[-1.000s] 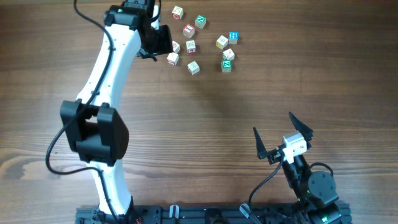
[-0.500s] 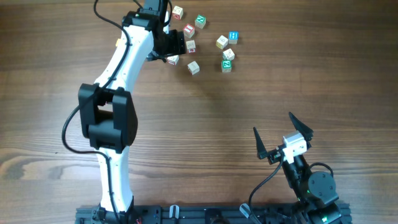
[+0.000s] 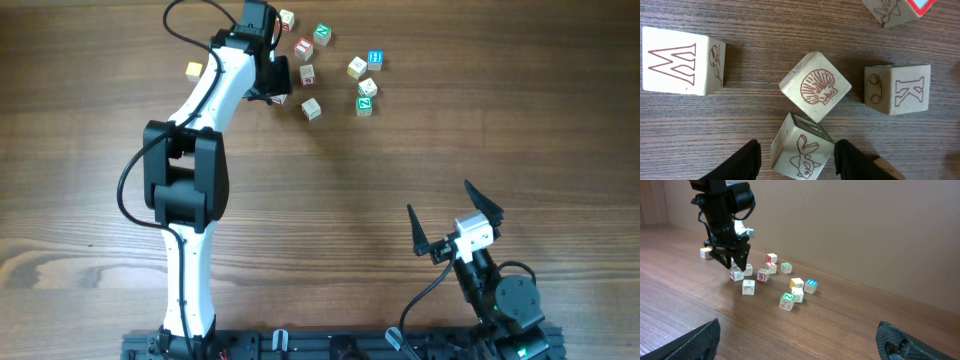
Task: Form a horizontal line
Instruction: 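Lower the left gripper and grasp the green-lettered white block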
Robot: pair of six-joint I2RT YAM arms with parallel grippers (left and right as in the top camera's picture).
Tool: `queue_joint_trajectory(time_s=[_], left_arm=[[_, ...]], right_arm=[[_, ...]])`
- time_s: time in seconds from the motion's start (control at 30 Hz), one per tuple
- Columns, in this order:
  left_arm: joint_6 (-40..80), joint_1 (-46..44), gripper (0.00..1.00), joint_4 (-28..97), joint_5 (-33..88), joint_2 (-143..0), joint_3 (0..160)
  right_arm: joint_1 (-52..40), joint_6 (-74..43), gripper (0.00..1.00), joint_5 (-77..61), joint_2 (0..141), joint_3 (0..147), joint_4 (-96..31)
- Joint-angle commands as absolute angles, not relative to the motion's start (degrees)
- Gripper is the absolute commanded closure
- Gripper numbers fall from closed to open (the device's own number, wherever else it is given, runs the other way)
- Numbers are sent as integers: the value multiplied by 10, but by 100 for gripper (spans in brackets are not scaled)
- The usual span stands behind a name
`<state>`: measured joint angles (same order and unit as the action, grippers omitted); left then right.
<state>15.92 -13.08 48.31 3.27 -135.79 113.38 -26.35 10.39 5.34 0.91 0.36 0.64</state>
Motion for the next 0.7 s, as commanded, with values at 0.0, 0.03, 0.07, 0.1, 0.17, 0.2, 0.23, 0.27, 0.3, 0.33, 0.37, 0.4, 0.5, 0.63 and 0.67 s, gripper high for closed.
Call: queue_joint_trajectory(time_s=[0.0,0.03,0.07,0.1,0.17,0.2,0.23,0.27,0.3,0.33,0.37,0.4,0.5,0.63,0.67], left_arm=[[159,-132,61,482,25,-1386,1142],[159,-132,65,481,25,-1386,1142],[159,-132,65,477,25,-1385,1142],[159,-132,66,476,25,-1385,1142],[159,-132,57,476,25,-1385,1142],[159,-132,49,476,25,-1385,1142],[159,-133,49,482,25,-1385,1142],[159,-133,49,488,25,-1385,1142],[159,-133,49,493,25,-1385,1142],[159,-133,51,497,25,-1386,1142],[159,-133,57,497,25,-1385,1142],[159,-133,58,496,25,-1385,1142],[159,-133,58,490,25,-1385,1142],[159,-133,63,482,11,-1385,1142],[159,-133,60,482,12,-1385,1142]], right_arm=[[-264,105,0,51,6,3,8],[-264,105,0,51,6,3,8],[-264,105,0,51,6,3,8],[-264,105,0,51,6,3,8],[-264,105,0,51,6,3,8],[-264,105,0,51,6,3,8],[-264,105,0,51,6,3,8],[-264,105,0,51,6,3,8],[-264,105,0,51,6,3,8],[-264,105,0,51,6,3,8],[-264,105,0,51,6,3,8],[-264,105,0,51,6,3,8],[-264,105,0,51,6,3,8],[-264,105,0,51,6,3,8],[-264,105,0,51,6,3,8]])
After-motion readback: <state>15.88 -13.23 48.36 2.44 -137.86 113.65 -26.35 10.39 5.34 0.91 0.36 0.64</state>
